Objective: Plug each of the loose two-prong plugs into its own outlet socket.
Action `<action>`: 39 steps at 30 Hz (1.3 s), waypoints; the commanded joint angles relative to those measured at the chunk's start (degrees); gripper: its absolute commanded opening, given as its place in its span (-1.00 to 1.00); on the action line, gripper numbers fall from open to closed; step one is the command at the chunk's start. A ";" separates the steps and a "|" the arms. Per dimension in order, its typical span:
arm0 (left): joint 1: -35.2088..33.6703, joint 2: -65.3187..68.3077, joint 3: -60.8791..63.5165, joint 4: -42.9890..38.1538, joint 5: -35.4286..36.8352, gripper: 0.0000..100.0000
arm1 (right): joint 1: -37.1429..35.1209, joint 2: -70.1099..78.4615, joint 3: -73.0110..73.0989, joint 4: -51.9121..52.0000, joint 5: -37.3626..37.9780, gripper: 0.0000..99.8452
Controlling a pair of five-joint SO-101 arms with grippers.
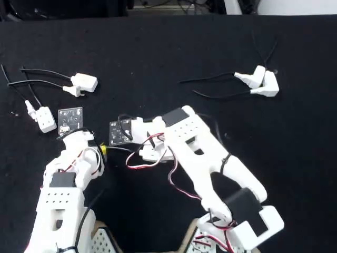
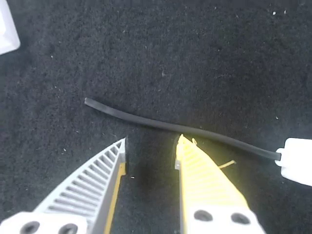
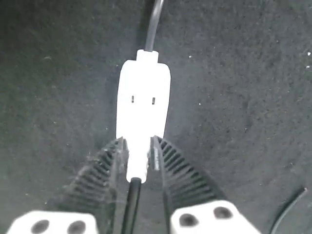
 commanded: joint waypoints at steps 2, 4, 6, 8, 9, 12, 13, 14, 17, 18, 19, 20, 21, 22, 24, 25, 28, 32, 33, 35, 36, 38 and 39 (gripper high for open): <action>-0.22 0.09 -3.65 -0.79 0.18 -0.65 | -0.97 3.56 3.82 -1.05 -2.64 -0.98; -0.22 0.09 -3.65 -0.79 0.18 -0.65 | -0.97 3.56 3.82 -2.20 -5.89 -0.98; -0.22 0.09 -3.65 -0.79 0.18 -0.65 | -0.97 3.56 3.82 -3.34 -9.67 -0.98; -0.22 0.09 -3.65 -0.79 0.18 -0.65 | -0.97 3.56 3.82 -4.22 -13.45 -0.98; -0.22 0.09 -3.65 -0.79 0.18 -0.65 | -0.97 3.56 3.82 -4.75 -15.38 -0.98; -0.22 0.09 -3.65 -0.79 0.18 -0.65 | -1.14 3.56 3.82 -5.27 -17.58 -0.98; -0.22 0.09 -3.65 -0.79 0.18 -0.65 | -1.14 3.56 3.82 -5.10 -17.67 -0.98; -0.22 0.09 -3.65 -0.79 0.18 -0.65 | -1.14 3.56 3.82 -5.01 -18.02 -0.98; -0.22 0.09 -3.65 -0.79 0.18 -0.65 | -1.05 3.56 3.03 -3.25 -18.11 -0.94; -0.22 0.09 -3.65 -0.79 0.18 -0.65 | -1.05 3.56 1.98 -1.67 -18.81 -0.90; -0.22 0.09 -3.65 -0.79 0.18 -0.65 | -1.05 3.56 0.48 0.00 -20.04 -0.83; -0.22 0.09 -3.65 -0.79 0.18 -0.65 | -1.05 3.56 -1.19 1.58 -20.84 -0.77; -0.22 0.09 -3.65 -0.79 0.18 -0.65 | -1.14 3.56 -2.86 2.99 -21.10 -0.72; -0.22 0.09 -3.65 -0.79 0.18 -0.65 | -1.32 3.56 -4.44 4.13 -21.10 -0.67; -0.31 0.09 -3.65 -0.79 0.18 -0.65 | -1.41 3.56 -7.25 5.63 -21.54 -0.63; -0.48 0.09 -3.74 -0.79 0.18 -0.65 | -1.41 3.56 -8.40 6.15 -21.80 -0.64; -0.66 0.09 -3.82 -0.79 0.18 -0.65 | -1.05 3.56 -10.68 7.03 -25.76 -0.65; -0.66 0.09 -3.82 -0.79 0.18 -0.65 | -1.05 3.12 -11.56 7.91 -27.25 -0.65; -0.75 0.09 -3.82 -0.79 0.18 -0.65 | -1.05 2.24 -11.56 7.82 -27.25 -0.65; -0.75 0.09 -3.82 -0.79 0.18 -0.65 | -1.14 -0.75 -11.56 7.82 -27.25 -0.65; -0.75 0.09 -3.82 -0.79 0.18 -0.65 | -1.32 -2.86 -11.47 7.82 -27.25 -0.65; -0.75 0.09 -3.82 -0.88 0.18 -0.65 | -1.41 -7.60 -11.12 7.82 -27.34 -0.65; -0.75 0.09 -3.82 -0.88 0.18 -0.65 | -1.41 -9.89 -11.03 7.82 -27.34 -0.65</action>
